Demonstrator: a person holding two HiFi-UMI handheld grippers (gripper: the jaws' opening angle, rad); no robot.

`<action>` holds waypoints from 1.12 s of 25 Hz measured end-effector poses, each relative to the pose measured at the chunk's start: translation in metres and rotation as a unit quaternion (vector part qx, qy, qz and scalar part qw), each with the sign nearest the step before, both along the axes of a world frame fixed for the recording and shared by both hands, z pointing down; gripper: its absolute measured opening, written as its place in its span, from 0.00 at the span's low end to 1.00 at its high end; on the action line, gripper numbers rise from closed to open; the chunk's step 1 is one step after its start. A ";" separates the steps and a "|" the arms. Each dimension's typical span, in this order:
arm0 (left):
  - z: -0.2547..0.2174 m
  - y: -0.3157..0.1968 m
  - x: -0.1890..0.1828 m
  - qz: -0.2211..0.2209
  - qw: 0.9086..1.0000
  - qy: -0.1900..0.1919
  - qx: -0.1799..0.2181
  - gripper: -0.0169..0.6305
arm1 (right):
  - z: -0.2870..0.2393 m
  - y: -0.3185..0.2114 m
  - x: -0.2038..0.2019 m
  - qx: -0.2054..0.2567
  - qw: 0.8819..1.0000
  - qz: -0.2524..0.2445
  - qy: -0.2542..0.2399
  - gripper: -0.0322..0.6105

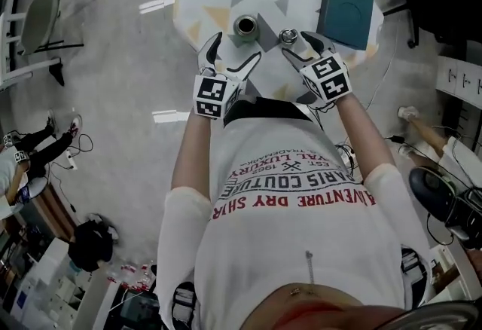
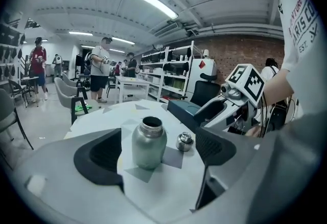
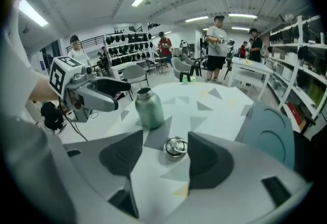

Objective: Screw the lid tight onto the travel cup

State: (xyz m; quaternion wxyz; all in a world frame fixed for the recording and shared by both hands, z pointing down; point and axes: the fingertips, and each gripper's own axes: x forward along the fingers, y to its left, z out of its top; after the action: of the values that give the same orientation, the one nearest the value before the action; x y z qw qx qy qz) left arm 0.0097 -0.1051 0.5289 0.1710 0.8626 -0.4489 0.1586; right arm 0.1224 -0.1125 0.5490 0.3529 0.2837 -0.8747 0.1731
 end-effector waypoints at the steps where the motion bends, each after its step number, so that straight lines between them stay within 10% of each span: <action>1: 0.008 -0.004 0.002 0.003 1.000 -0.005 -0.004 0.70 | 0.009 -0.001 0.000 -0.010 1.000 -0.001 0.005 0.43; 28: 0.070 -0.041 0.030 0.203 0.978 -0.045 0.036 0.61 | 0.043 -0.023 -0.019 -0.070 0.994 -0.026 0.074 0.45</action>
State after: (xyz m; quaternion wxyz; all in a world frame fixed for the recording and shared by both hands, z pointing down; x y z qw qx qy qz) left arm 0.0392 -0.1460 0.5993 0.0836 0.9331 -0.2776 0.2128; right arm 0.1033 -0.1355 0.5917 0.4403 0.2477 -0.8388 0.2031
